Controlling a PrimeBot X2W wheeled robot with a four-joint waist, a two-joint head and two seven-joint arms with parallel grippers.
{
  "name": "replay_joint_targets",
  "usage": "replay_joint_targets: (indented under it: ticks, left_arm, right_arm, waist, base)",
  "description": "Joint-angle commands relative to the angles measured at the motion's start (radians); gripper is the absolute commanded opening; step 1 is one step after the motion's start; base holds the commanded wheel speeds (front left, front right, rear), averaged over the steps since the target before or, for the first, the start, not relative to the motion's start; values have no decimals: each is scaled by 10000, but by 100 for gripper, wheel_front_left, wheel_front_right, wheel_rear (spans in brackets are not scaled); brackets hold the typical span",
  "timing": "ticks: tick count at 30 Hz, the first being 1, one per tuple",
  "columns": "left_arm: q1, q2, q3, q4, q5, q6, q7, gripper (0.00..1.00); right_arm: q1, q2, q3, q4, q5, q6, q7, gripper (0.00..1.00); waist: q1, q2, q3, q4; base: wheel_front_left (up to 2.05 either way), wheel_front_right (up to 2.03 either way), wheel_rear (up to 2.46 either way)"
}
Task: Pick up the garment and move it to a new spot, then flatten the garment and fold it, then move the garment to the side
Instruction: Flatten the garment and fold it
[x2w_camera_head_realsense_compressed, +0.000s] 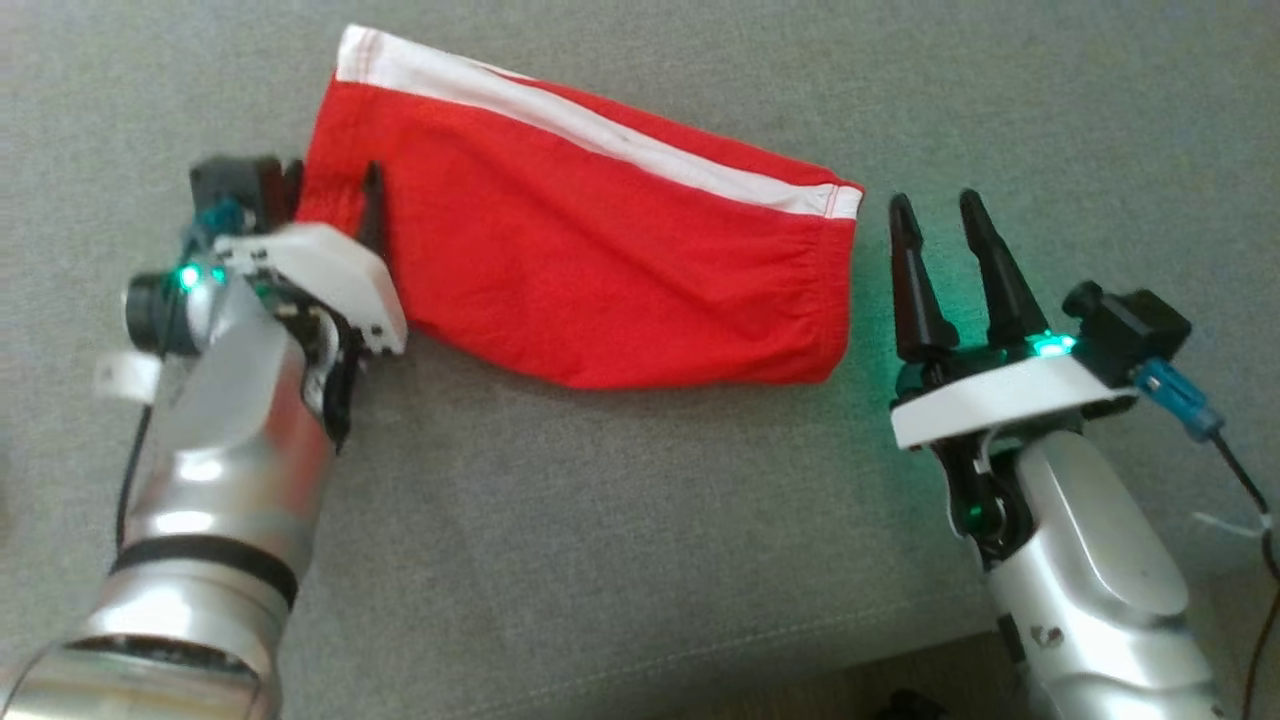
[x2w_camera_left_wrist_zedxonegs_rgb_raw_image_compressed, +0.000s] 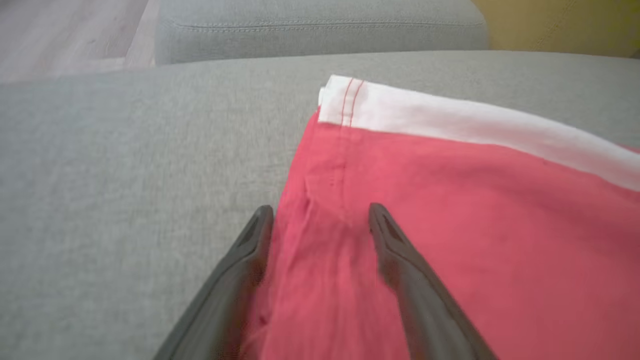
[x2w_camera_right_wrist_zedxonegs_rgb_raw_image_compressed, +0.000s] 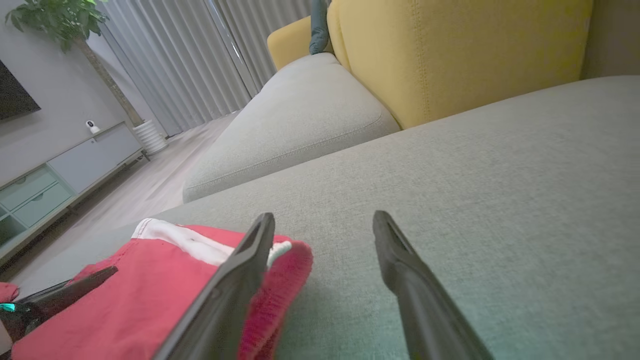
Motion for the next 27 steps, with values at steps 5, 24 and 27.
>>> replay_joint_targets:
  ticks: [5,24,27]
  left_arm:
    - [276,48,373,161,-322,29,-115,100]
    - [1212,-193,489,1039,-776,535,-45,0]
    - [1770,-307,645,756,-996,649,-98,0]
  right_arm:
    - [280,125,-171,-454,-266,65,-38,100]
    - [875,125,-393,-291,-637,65,-38,100]
    - [1148,126,-484,-144,-772,65,-38,100]
  waist:
    - [0,0,-99,60]
    - [0,0,-1084,349]
    - [0,0,-1505,640]
  base:
    - [0,0,0]
    - [0,0,0]
    - [0,0,0]
